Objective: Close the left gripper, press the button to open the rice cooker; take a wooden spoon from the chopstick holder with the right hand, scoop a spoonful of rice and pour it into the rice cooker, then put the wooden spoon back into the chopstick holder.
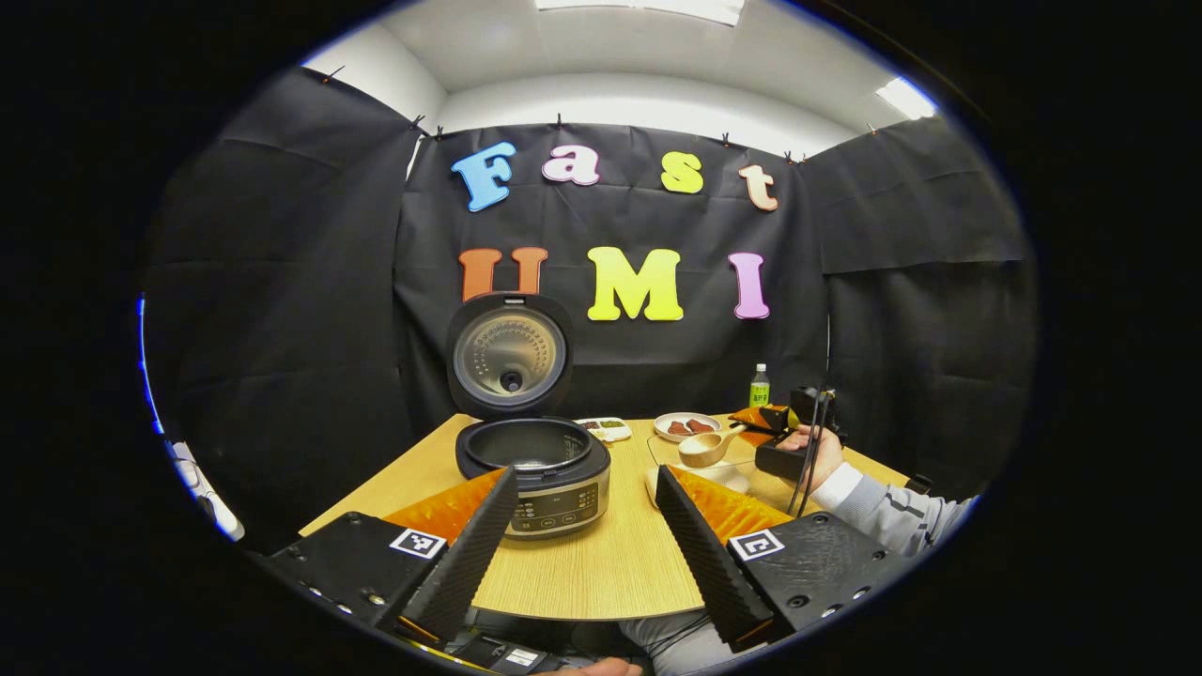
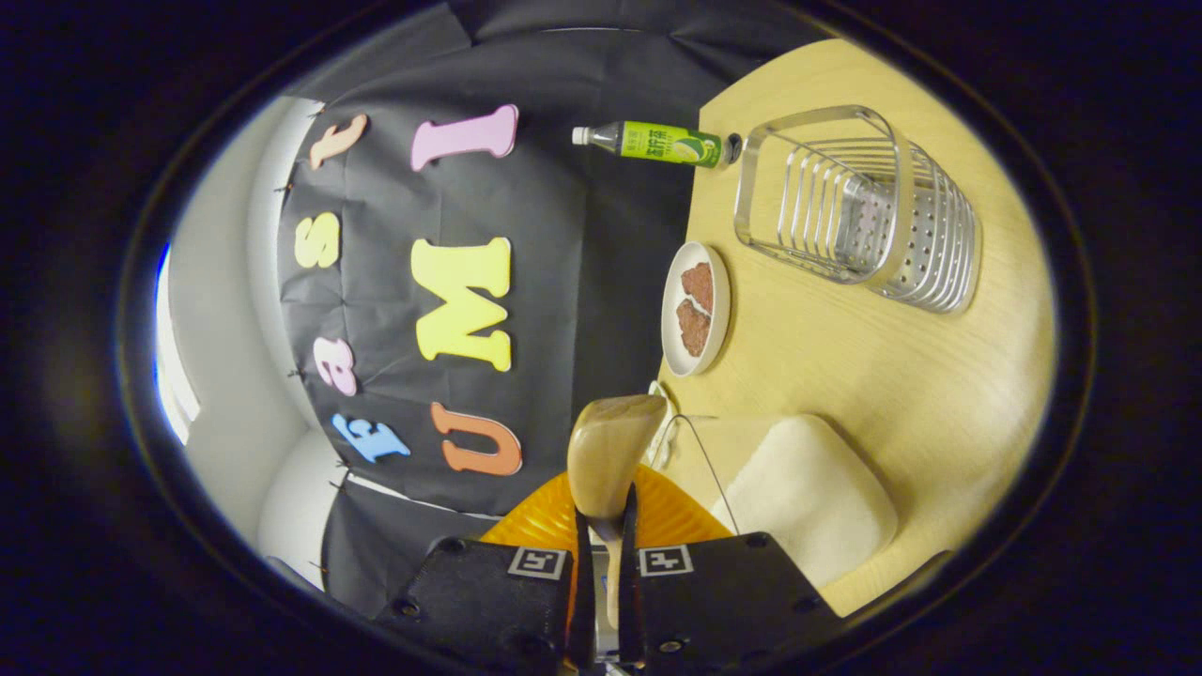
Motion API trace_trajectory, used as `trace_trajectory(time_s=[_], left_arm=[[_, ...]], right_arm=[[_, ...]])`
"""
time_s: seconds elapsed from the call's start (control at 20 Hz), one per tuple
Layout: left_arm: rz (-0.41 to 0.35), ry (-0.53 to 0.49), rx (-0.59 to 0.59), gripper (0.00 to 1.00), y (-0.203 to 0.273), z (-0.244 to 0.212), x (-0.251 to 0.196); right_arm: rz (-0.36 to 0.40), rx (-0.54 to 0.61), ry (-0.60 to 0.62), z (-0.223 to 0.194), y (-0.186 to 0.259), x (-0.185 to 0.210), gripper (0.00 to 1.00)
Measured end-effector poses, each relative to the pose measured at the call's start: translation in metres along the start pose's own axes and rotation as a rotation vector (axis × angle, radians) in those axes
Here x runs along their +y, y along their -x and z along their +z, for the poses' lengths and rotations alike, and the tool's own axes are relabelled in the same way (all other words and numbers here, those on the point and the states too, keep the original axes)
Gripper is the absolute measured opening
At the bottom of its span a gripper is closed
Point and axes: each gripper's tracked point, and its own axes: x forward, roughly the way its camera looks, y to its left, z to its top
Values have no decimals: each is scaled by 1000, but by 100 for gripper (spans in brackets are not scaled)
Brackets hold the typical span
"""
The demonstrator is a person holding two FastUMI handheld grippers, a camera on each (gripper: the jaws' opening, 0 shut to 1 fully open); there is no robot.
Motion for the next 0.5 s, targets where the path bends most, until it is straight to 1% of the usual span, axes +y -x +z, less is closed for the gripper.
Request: trace_trajectory(time_s=[0.15, 0.25, 0.35, 0.5], left_arm=[[-24, -6, -4, 95, 3, 0, -5], [-31, 3, -6, 95, 4, -1, -3], [-27, 8, -3, 94, 4, -3, 4], [-15, 25, 8, 94, 8, -3, 16]], right_arm=[[46, 19, -74, 1, 5, 19, 14], [100, 54, -147, -5, 6, 40, 14], [143, 71, -196, -10, 4, 57, 14], [149, 79, -191, -26, -7, 76, 14]])
